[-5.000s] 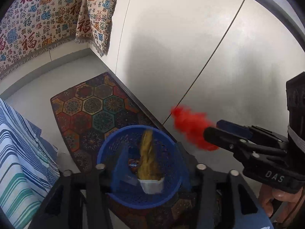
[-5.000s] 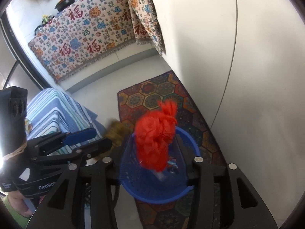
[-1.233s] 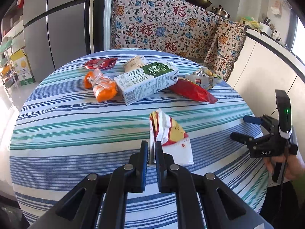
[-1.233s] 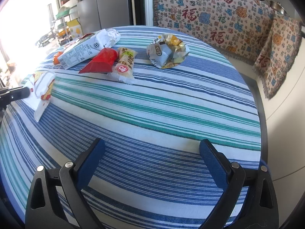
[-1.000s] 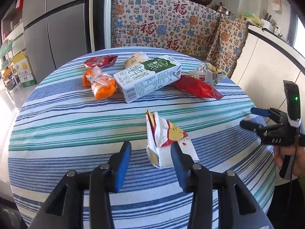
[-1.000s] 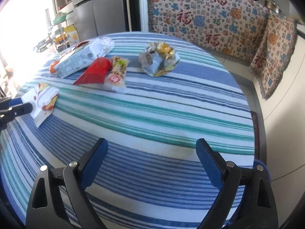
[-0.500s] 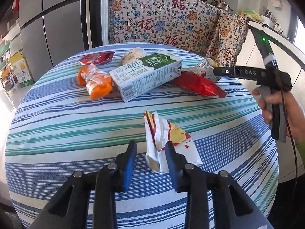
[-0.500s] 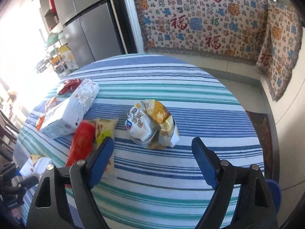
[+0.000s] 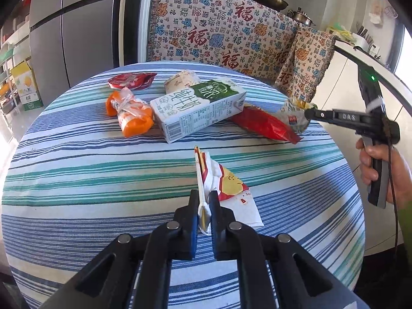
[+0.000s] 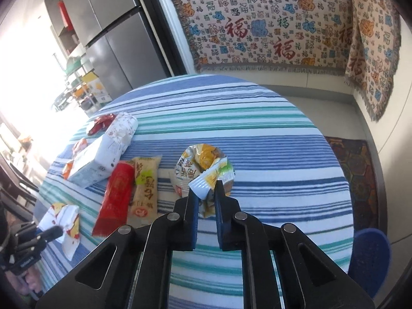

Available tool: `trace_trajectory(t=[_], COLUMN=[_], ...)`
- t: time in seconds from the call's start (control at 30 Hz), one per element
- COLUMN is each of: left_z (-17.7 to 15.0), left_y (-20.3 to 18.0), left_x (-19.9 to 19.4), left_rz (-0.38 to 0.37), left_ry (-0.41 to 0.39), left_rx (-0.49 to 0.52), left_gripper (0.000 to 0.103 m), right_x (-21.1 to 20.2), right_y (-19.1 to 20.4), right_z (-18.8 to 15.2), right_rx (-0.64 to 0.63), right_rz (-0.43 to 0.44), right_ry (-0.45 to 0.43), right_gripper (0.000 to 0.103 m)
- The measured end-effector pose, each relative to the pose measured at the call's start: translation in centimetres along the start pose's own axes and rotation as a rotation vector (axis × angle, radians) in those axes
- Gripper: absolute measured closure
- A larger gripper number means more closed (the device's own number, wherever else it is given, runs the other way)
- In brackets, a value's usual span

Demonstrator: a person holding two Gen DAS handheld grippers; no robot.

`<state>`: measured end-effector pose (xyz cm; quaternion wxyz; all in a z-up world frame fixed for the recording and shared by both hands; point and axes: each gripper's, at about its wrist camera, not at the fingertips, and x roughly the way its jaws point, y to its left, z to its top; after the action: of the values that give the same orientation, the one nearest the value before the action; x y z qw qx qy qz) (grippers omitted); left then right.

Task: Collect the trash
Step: 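Carry both wrappers over the blue wastebasket and open both tools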

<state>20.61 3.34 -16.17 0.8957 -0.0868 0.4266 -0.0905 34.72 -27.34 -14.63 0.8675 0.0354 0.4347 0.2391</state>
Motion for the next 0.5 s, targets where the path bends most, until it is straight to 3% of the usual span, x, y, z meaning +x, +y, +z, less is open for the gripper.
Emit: trace_trajectory(t=[0.2, 0.5], left_z=[0.5, 0.9], left_y=[-2.3, -6.8], left_x=[-1.0, -1.3], left_rz=[-0.04, -0.092], left_ry=[-0.02, -0.024], left_rx=[0.029, 0.099], left_gripper=[0.095, 0.095], right_x=[-4.2, -7.3], right_y=[0.7, 0.2], right_z=[-2.6, -5.9], right_rx=[-0.014, 0.008], right_rz=[0.016, 0.0], right_ry=[-0.029, -0.031], right_gripper=[0.094, 0.094])
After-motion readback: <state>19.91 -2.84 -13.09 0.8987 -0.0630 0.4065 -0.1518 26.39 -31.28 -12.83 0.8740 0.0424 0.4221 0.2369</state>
